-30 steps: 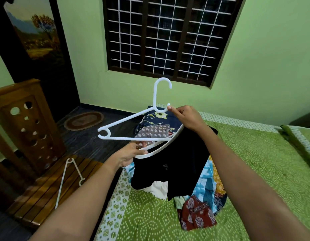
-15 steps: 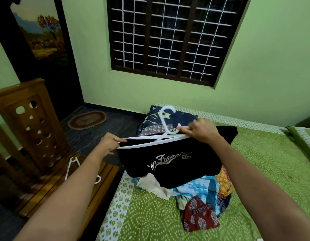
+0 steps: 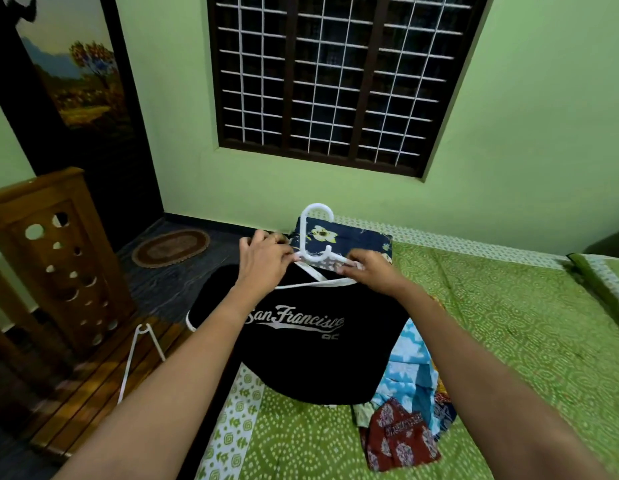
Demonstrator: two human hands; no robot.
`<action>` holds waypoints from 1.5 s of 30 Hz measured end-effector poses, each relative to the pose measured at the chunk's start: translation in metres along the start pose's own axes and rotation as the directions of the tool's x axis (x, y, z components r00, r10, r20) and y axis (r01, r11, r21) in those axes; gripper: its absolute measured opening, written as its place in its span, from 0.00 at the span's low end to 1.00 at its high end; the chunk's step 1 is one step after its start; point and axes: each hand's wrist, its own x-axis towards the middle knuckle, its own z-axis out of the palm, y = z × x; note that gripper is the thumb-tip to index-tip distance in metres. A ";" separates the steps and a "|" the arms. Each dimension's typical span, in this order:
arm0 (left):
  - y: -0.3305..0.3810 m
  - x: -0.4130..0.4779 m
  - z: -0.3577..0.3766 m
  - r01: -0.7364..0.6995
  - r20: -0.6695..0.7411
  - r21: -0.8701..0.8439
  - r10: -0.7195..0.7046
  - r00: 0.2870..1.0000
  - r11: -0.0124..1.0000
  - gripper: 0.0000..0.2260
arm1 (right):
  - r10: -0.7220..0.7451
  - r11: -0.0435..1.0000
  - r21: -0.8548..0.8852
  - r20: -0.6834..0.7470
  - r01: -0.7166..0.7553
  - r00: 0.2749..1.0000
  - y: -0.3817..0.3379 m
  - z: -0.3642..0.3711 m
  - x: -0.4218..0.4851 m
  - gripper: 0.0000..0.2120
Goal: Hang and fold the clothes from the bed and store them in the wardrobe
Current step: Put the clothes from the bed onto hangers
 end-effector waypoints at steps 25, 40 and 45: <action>-0.044 -0.013 0.013 -0.090 -0.245 0.048 0.100 0.964 0.995 0.08 | 0.097 0.993 -0.051 -0.177 -0.108 0.979 -0.044 0.000 0.032 0.08; -0.046 -0.011 0.009 0.014 -0.380 -0.026 -0.023 0.925 1.000 0.05 | 0.287 0.958 0.018 -0.057 -0.286 0.956 -0.030 0.001 0.016 0.09; -0.046 -0.003 0.005 -0.005 -0.428 -0.065 -0.023 0.904 0.998 0.02 | 0.337 0.938 -0.053 -0.089 -0.342 0.937 -0.032 0.013 0.014 0.16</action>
